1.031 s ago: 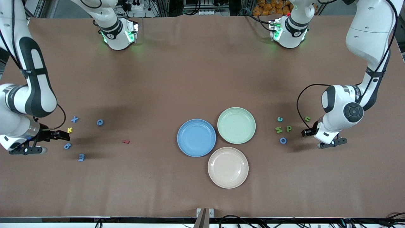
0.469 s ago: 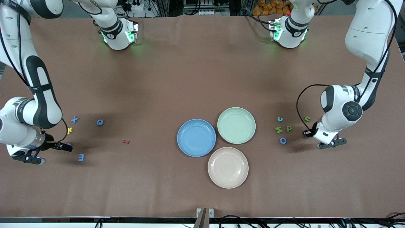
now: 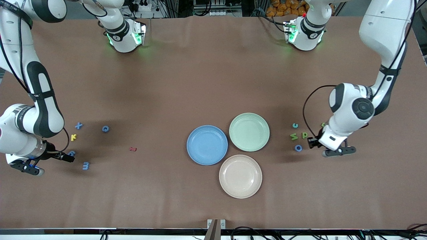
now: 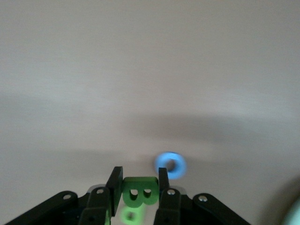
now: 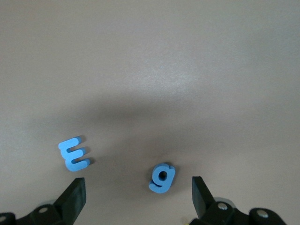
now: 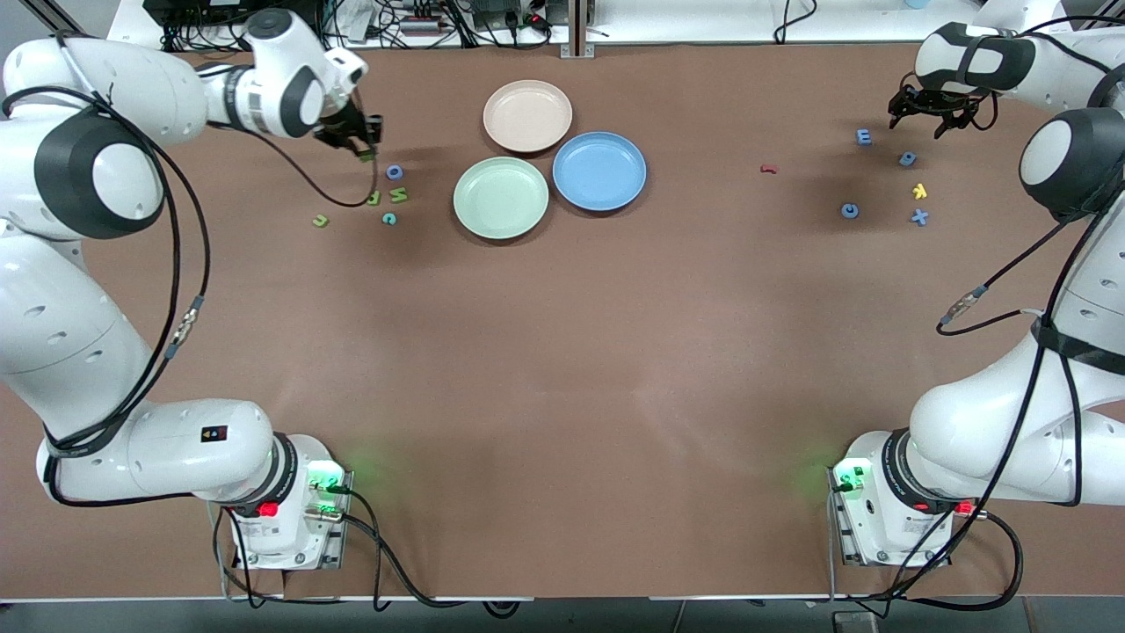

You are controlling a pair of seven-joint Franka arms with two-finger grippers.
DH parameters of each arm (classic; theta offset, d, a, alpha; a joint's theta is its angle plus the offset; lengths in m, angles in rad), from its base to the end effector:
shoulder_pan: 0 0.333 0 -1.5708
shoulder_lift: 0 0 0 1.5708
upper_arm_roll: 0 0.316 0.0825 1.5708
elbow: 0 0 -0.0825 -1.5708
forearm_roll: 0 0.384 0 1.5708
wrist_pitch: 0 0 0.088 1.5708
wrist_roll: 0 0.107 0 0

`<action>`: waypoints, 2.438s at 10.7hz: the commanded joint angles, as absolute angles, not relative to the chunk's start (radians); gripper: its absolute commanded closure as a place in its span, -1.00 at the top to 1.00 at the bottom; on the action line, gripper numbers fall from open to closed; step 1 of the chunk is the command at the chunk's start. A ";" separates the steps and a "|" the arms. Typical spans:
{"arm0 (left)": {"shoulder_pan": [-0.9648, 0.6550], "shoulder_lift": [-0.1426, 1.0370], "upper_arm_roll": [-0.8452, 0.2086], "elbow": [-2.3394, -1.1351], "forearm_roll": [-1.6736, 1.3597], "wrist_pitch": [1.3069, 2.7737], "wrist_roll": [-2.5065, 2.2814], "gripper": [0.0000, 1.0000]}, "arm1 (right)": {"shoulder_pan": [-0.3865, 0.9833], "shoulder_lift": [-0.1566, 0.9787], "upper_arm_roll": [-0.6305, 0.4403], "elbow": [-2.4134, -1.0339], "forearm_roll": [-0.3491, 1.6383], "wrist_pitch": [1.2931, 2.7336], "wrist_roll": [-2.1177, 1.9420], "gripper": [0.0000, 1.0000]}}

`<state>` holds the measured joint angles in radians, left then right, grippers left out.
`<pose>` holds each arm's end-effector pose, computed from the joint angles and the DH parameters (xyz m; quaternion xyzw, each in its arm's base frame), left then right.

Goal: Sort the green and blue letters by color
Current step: 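Grasp the green B and carry it over the green plate with the left gripper, then release the B on the green plate while the right gripper grasps the g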

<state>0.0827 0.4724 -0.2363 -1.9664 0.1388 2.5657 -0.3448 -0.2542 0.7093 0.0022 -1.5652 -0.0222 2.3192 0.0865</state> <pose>0.6235 -0.0917 0.2499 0.9958 0.0561 0.0671 0.0280 0.6848 -0.1770 0.2305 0.9866 -0.1614 0.0216 0.0094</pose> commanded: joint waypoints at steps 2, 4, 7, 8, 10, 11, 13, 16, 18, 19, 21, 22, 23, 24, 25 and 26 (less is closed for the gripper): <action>0.010 0.468 -0.357 -1.970 0.166 2.562 -0.550 -1.00 | -0.349 0.745 0.014 -1.543 0.023 2.361 0.147 1.00; -0.111 0.483 -0.354 -1.932 0.166 2.563 -0.723 -1.00 | -0.351 0.758 0.014 -1.546 0.028 2.361 0.159 1.00; -0.208 0.543 -0.351 -1.872 0.167 2.563 -0.831 -0.92 | -0.301 0.776 0.012 -1.548 0.020 2.356 0.275 1.00; -0.219 0.558 -0.350 -1.859 0.167 2.563 -0.834 -0.26 | -0.281 0.788 0.012 -1.548 0.012 2.356 0.306 1.00; -0.216 0.558 -0.347 -1.859 0.169 2.563 -0.834 1.00 | -0.278 0.793 0.012 -1.548 -0.011 2.356 0.308 1.00; -0.207 0.552 -0.347 -1.859 0.169 2.560 -0.834 1.00 | -0.279 0.793 0.012 -1.548 -0.014 2.355 0.307 1.00; -0.180 0.523 -0.345 -1.858 0.169 2.518 -0.828 1.00 | -0.279 0.792 0.008 -1.554 -0.037 2.352 0.304 1.00; -0.059 0.470 -0.334 -1.870 0.189 2.491 -0.580 1.00 | -0.285 0.792 0.009 -1.565 -0.046 2.352 0.304 1.00; 0.044 0.471 -0.337 -1.897 0.189 2.488 -0.351 1.00 | -0.288 0.793 0.009 -1.569 -0.046 2.353 0.310 1.00; 0.067 0.482 -0.337 -1.913 0.189 2.488 -0.319 1.00 | -0.290 0.793 0.009 -1.572 -0.046 2.355 0.311 1.00; 0.075 0.500 -0.330 -1.965 0.186 2.488 -0.403 0.67 | -0.296 0.793 0.009 -1.578 -0.046 2.362 0.299 1.00; 0.089 0.505 -0.330 -1.973 0.186 2.488 -0.455 0.67 | -0.296 0.793 0.009 -1.585 -0.046 2.367 0.298 0.44; 0.089 0.511 -0.330 -1.983 0.186 2.487 -0.503 0.67 | -0.296 0.793 0.009 -1.585 -0.046 2.368 0.298 -0.34; 0.090 0.515 -0.330 -1.986 0.186 2.487 -0.543 0.66 | -0.296 0.793 0.009 -1.585 -0.046 2.368 0.302 -0.98; 0.091 0.521 -0.328 -1.987 0.186 2.487 -0.569 0.66 | -0.295 0.793 0.009 -1.585 -0.046 2.368 0.311 -1.00; 0.091 0.528 -0.322 -1.985 0.186 2.487 -0.581 0.65 | -0.291 0.793 0.009 -1.585 -0.046 2.367 0.311 -1.00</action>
<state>0.0833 0.5259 -0.3243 -1.9775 0.1679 2.4842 -0.5192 -0.2844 0.7882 0.0002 -1.5750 -0.0266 2.3593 0.2886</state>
